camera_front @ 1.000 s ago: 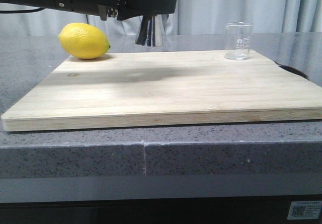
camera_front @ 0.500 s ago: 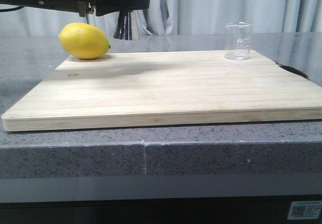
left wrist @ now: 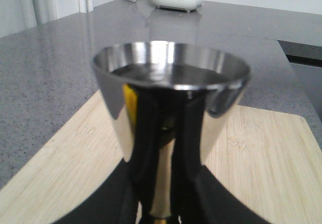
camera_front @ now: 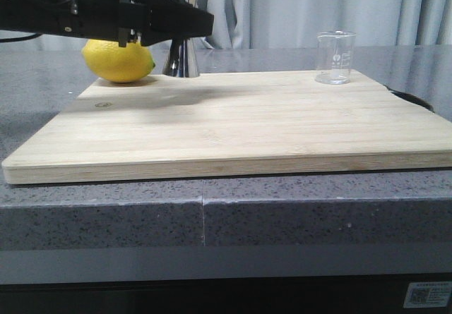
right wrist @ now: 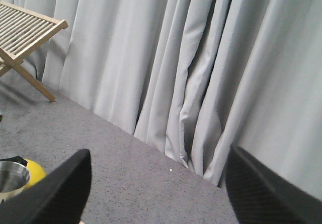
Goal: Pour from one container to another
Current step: 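Lower the filled jigger toward the board with the left gripper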
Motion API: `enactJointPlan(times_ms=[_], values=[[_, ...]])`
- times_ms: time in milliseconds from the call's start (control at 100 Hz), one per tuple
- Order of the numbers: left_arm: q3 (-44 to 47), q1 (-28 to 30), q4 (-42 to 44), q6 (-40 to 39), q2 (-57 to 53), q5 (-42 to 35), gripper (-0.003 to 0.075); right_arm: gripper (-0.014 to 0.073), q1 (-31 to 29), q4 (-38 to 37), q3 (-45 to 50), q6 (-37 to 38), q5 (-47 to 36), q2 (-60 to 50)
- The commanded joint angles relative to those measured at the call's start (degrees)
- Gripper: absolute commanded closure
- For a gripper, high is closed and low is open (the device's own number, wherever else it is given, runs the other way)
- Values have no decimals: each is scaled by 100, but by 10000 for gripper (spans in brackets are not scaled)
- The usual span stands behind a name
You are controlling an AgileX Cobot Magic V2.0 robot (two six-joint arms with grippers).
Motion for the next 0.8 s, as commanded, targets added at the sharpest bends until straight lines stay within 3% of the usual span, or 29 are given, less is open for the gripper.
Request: enactJointPlan(times_ms=[0, 790], values=[[-123, 15, -549, 22, -240, 647, 738, 91, -11, 181, -134, 12, -90, -175], [-123, 15, -520, 138, -231, 647, 738, 91, -11, 178, -134, 12, -65, -175]])
